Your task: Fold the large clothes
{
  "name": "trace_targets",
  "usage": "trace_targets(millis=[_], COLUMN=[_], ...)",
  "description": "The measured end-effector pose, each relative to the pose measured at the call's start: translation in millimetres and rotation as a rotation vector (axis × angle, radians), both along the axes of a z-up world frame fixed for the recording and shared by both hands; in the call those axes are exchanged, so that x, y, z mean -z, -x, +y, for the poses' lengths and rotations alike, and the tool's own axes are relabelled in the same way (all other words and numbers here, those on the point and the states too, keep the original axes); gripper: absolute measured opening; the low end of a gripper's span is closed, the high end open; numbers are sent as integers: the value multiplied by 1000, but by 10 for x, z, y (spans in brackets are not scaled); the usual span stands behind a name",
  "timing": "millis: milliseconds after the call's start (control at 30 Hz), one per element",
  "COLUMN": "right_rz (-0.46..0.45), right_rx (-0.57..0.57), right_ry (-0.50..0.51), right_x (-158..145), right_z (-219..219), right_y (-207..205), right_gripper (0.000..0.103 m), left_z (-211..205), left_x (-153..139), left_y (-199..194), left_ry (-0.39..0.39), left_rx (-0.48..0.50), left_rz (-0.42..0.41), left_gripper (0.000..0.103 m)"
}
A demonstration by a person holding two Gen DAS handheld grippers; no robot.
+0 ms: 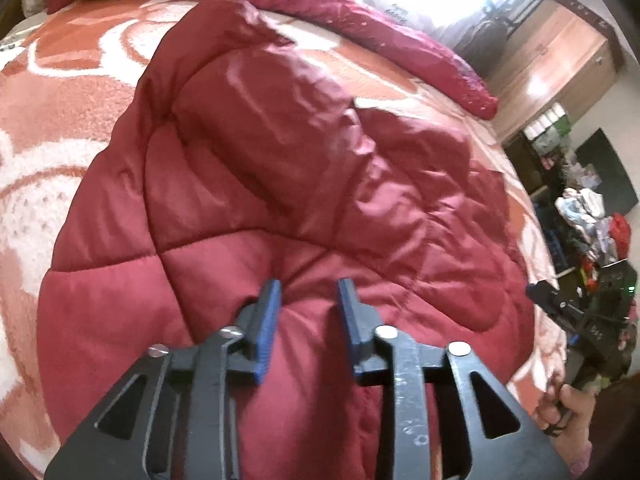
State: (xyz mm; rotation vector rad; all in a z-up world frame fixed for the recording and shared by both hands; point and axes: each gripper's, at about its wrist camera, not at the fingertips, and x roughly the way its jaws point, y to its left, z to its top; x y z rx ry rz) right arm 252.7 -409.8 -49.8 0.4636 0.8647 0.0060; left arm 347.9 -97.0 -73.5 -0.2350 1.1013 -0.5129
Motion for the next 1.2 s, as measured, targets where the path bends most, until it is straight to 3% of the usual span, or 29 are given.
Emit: trace_targets(millis=[67,267,400,600,767,1100,1200], right_rz=[-8,-3,-21,8,43,99,125], right_rx=[3,7,38,67,64,55,42], right_ry=[-19,-78,-83,-102,-146,-257,-301], right_x=[-18,-37,-65,23,166,417,529], right_z=[-55,-251,-421,-671,-827,-1130,-1187], right_y=[115,301,402,425,367,62,-92], right_gripper=[80,82,82,84,84,85,85], left_z=[27,227,526,1018,1318,1264,1206], left_x=[-98,-358,-416,-292,-96,343,447], left_y=[109,453,517,393,260,-99,-208], left_ry=[-11,-42,-41,40,168,198,246], left_rx=[11,12,-25,-119,-161,-130,-103], left_rz=[-29,-126,-131,-63,-2,127,164], left_gripper=[43,70,84,84,84,84,84])
